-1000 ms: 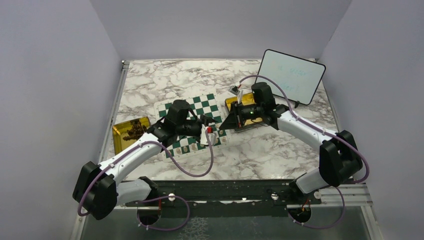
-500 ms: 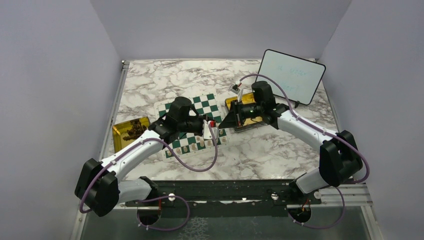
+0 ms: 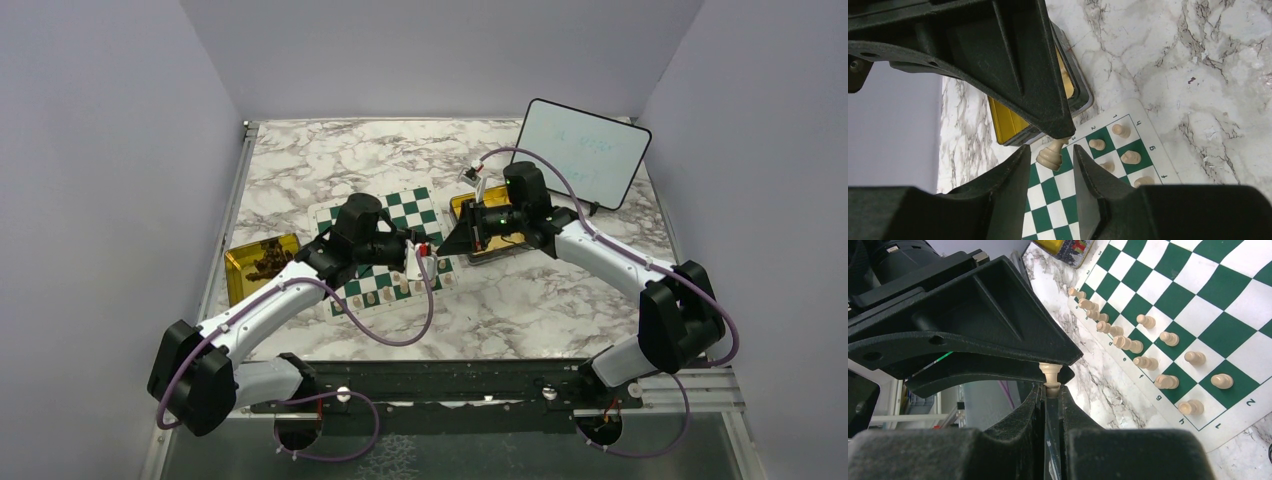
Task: Set up the chess pieces on the board
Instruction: Place the chess piece on the chessboard.
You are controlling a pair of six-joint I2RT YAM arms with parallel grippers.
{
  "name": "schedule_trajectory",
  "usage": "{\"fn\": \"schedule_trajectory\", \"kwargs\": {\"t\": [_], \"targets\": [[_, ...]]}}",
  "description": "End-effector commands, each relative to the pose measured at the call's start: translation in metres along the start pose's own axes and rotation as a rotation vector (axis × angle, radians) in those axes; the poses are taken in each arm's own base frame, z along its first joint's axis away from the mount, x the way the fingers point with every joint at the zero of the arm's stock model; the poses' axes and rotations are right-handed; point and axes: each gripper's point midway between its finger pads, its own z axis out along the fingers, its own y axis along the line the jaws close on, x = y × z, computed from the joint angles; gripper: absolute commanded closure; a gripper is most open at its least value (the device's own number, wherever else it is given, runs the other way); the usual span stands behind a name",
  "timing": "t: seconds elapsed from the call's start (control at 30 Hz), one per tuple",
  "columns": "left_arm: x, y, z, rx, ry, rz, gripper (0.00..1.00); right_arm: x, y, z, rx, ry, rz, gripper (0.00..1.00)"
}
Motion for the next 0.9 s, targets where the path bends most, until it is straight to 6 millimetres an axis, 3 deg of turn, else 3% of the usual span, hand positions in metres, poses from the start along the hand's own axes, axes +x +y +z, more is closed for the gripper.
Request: {"fn": "schedule_trajectory", "kwargs": {"t": [0.0,0.23,0.43,0.63,0.87], "targets": [[-0.011,0.004,-0.002,-0.007,-0.032,0.043,0.65,-0.005,0.003,0.002,-0.008,-0.009,-0.012,0.93],[-0.014,0.010,0.001,-0.031,-0.030,-0.170,0.78,-0.022,0.001,0.000,0.053,-0.096,0.003,0.92],[-0.025,0.029,-0.002,-0.177,-0.089,-0.434,0.82,-0.042,0.007,-0.005,0.062,-0.246,0.024,0.90],[-0.033,0.035,-0.004,-0.253,-0.154,-0.671,0.83,-0.046,0.006,-0.005,0.052,-0.288,0.046,0.88],[-0.030,0.036,-0.002,-0.286,-0.156,-0.802,0.83,-0.052,0.003,-0.004,0.059,-0.320,0.065,0.86]]}}
